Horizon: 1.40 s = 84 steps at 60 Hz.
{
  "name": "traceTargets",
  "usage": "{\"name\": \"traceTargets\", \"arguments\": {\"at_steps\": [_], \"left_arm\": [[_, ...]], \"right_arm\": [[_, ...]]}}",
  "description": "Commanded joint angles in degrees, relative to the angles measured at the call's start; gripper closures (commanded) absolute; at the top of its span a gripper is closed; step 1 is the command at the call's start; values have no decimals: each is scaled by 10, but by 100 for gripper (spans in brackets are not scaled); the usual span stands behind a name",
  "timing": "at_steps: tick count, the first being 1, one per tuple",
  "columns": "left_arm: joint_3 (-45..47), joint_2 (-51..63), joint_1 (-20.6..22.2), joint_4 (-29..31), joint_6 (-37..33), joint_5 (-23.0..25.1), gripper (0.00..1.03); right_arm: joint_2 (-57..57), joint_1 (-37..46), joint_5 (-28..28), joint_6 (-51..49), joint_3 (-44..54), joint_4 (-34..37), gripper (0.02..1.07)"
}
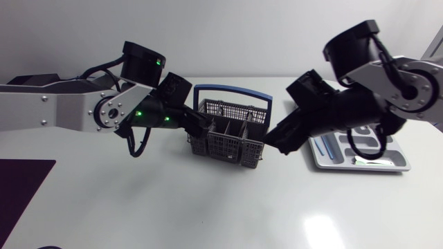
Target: Unload the cutlery basket into the drawer organizer.
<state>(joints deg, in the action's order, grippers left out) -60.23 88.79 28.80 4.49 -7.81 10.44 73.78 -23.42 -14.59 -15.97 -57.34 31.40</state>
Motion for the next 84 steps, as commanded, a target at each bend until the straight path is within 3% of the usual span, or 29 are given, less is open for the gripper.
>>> {"name": "traceTargets", "arguments": {"at_steps": [1, 28, 38, 45, 51, 84], "left_arm": [[21, -11, -14, -8, -14, 10, 37], [48, -12, -44, -35, -15, 29, 37], [51, -11, -44, -41, -15, 29, 37], [54, -12, -44, -41, -15, 29, 37], [57, -13, -45, -42, -15, 29, 37], [69, -19, -44, -48, -14, 29, 37]], "right_arm": [[39, -36, 28, 73, -25, -21, 27], [194, -74, 121, 148, -97, -106, 28], [226, -89, 175, 166, -98, -156, 35], [245, -90, 188, 176, -97, -176, 35], [255, -87, 200, 185, -94, -196, 45], [280, -89, 248, 193, -82, -230, 45]]}}
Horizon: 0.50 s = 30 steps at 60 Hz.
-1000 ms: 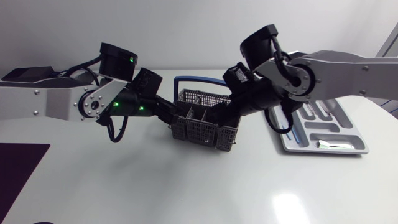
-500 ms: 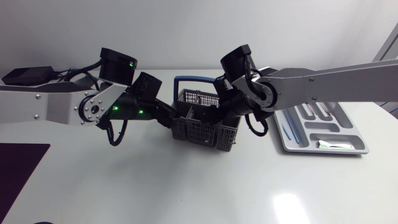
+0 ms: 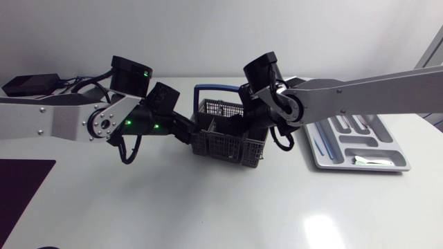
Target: Unload the cutlery basket into the drawer organizer.
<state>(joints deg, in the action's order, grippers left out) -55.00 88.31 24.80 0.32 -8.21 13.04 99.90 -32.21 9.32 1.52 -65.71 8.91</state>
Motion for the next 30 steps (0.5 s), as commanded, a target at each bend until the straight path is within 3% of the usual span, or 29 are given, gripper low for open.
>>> {"name": "traceTargets", "arguments": {"at_steps": [1, 23, 30], "left_arm": [[17, -14, -4, -6, -10, 3, 37], [24, -22, 5, -9, -5, 3, 37], [27, -23, 3, -10, -6, 3, 37]], "right_arm": [[20, 0, 10, 19, 1, -6, 45], [41, 6, 25, 20, 6, -20, 45], [43, 1, 4, 20, 6, -18, 45]]}}
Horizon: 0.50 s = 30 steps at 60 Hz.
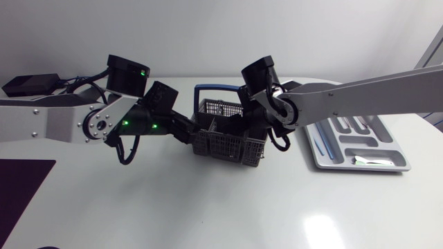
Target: Unload the cutlery basket into the drawer organizer.
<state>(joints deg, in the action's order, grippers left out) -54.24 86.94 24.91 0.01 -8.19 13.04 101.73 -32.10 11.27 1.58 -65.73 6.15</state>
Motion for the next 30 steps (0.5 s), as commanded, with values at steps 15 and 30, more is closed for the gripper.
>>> {"name": "traceTargets", "arguments": {"at_steps": [15, 30], "left_arm": [[24, -12, 0, -7, -8, 3, 37], [22, -12, 0, -7, -8, 3, 37]], "right_arm": [[17, -2, -49, 19, 10, 22, 52], [9, -4, -69, 16, 15, 41, 57]]}}
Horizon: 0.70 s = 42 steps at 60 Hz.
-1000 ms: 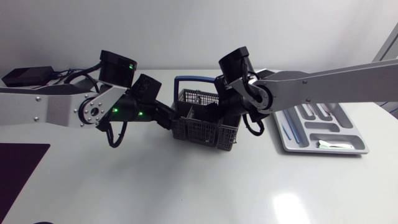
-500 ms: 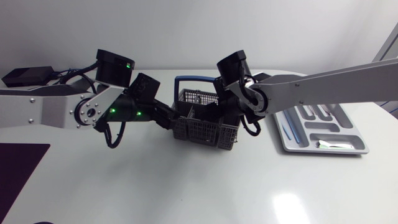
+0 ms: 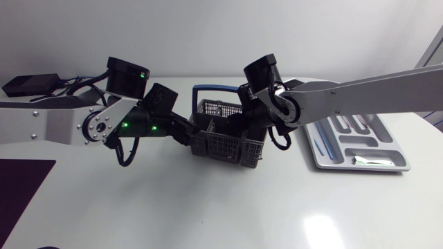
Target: Unload the cutlery basket into the drawer organizer.
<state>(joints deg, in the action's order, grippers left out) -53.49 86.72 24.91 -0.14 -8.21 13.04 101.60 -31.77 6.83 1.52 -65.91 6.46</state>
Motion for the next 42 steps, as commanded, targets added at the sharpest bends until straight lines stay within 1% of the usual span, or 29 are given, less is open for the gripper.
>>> {"name": "traceTargets", "arguments": {"at_steps": [1, 4, 10, 14, 42], "left_arm": [[15, -9, 0, -6, -8, 3, 37], [16, -9, 0, -6, -8, 3, 37], [16, -9, -1, -6, -8, 3, 37], [16, -11, -1, -6, -8, 3, 37], [21, -20, -2, -4, -8, 3, 37]], "right_arm": [[10, -8, -25, 16, 17, 39, 58], [5, -8, -30, 14, 20, 41, 62], [4, -5, -33, 11, 23, 45, 63], [2, -6, -33, 10, 25, 46, 70], [-38, -8, -31, -10, 49, 55, 70]]}}
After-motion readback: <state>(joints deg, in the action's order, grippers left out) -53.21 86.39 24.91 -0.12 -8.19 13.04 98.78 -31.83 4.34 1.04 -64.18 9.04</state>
